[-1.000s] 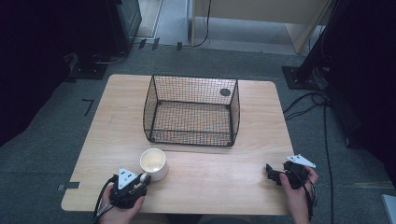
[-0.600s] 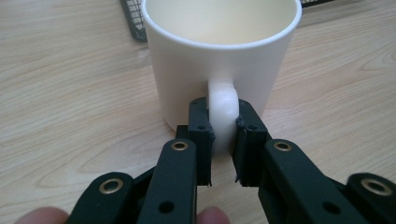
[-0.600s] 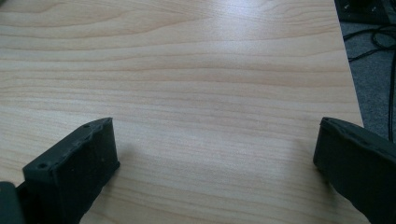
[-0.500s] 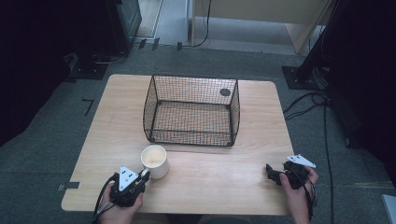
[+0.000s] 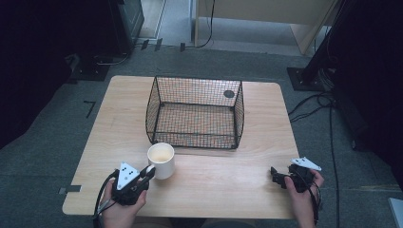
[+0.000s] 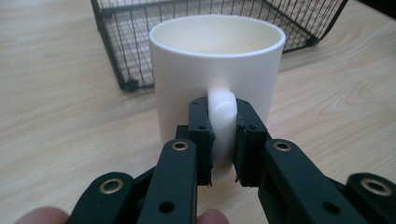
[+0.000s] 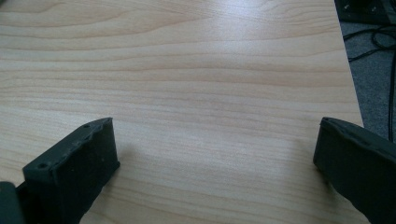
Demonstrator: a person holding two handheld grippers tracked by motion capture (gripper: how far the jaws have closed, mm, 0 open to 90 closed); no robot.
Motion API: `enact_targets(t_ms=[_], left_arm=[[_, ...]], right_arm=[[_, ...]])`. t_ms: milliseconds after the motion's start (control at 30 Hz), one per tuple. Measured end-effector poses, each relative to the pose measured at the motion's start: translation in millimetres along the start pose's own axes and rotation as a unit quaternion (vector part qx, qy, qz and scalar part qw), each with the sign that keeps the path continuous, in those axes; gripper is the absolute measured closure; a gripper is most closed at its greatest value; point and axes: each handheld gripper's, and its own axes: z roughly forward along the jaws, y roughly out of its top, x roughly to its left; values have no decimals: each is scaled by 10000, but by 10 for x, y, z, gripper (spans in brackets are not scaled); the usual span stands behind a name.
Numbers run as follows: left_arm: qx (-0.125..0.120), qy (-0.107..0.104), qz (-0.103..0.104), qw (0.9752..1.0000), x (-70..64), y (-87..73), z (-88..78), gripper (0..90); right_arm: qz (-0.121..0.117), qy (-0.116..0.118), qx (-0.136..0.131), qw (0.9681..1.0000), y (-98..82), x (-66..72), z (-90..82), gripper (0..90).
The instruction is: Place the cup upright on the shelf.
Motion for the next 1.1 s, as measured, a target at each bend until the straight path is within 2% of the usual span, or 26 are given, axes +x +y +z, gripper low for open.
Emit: enact_targets(t_ms=[233,300,367,633,800,1100], left_arm=[[-234,-180,98,9995,-30,201,-37,810],[-344,-268,22,9990,-27,251,-45,810],[-546,-467,-130,9973,-19,315,-55,810],[-623,-486,-10,9969,-40,470,-21,810],[-820,-543,27,9951,-44,629,-32,810],[-1036,-575,86,9929,-67,836,-2,810]], right_arm=[[2,0,-1,10000,0,0,0,0],[-1,1,1,10000,0,0,0,0],[2,1,-1,10000,0,0,0,0],[1,1,0,10000,0,0,0,0],[1,1,-2,10000,0,0,0,0],[1,2,-1,10000,0,-1,0,0]])
